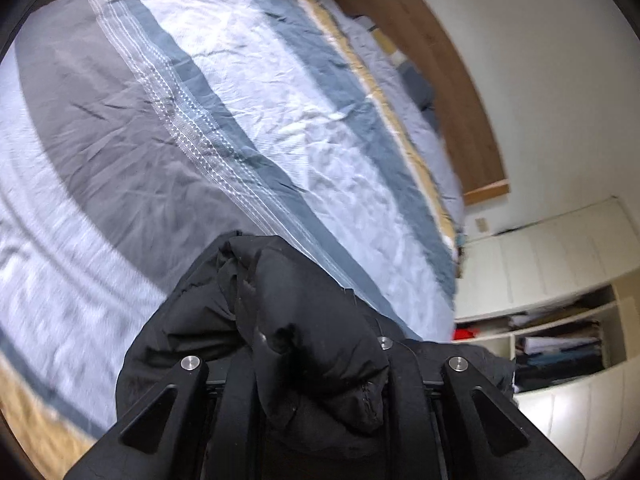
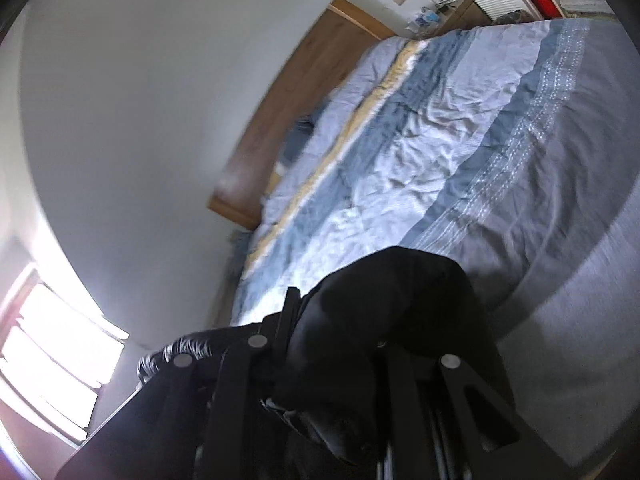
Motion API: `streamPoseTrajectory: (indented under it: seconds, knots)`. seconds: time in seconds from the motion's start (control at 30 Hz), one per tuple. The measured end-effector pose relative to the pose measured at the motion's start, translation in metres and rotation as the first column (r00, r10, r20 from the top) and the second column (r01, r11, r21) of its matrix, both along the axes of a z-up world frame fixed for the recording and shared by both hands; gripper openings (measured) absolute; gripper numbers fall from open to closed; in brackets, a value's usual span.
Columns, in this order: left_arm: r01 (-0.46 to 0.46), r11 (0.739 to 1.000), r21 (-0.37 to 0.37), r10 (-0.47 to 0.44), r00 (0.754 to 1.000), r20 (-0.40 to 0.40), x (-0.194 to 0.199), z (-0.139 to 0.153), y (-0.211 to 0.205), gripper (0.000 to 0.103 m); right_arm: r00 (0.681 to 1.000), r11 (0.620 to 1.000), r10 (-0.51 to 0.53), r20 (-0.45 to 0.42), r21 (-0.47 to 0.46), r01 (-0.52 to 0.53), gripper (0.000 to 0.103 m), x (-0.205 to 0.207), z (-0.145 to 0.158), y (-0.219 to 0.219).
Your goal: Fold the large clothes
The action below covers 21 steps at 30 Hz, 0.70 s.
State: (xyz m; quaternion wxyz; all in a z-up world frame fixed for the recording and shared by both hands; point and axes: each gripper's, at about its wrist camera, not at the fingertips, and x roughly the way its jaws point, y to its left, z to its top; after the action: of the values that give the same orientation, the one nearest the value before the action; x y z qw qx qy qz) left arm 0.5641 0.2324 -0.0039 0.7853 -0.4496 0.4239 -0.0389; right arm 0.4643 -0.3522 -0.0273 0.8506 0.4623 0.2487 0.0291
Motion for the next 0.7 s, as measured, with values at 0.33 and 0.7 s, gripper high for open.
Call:
streamPoseTrajectory:
  seconds: [0.33, 0.7]
  knots:
    - [0.007, 1.0, 0.0, -0.007, 0.995, -0.099, 0.079, -0.102, -0.003, 0.021, 0.986, 0.997, -0.003, -0.168, -0.072, -0.009, 0.015, 0.086, -0.079, -0.005]
    - [0.004, 0.993, -0.119, -0.003, 1.0, 0.009, 0.071, -0.088, 0.004, 0.073, 0.994, 1.0, 0.011, -0.113, -0.018, -0.013, 0.058, 0.084, -0.08, -0.004]
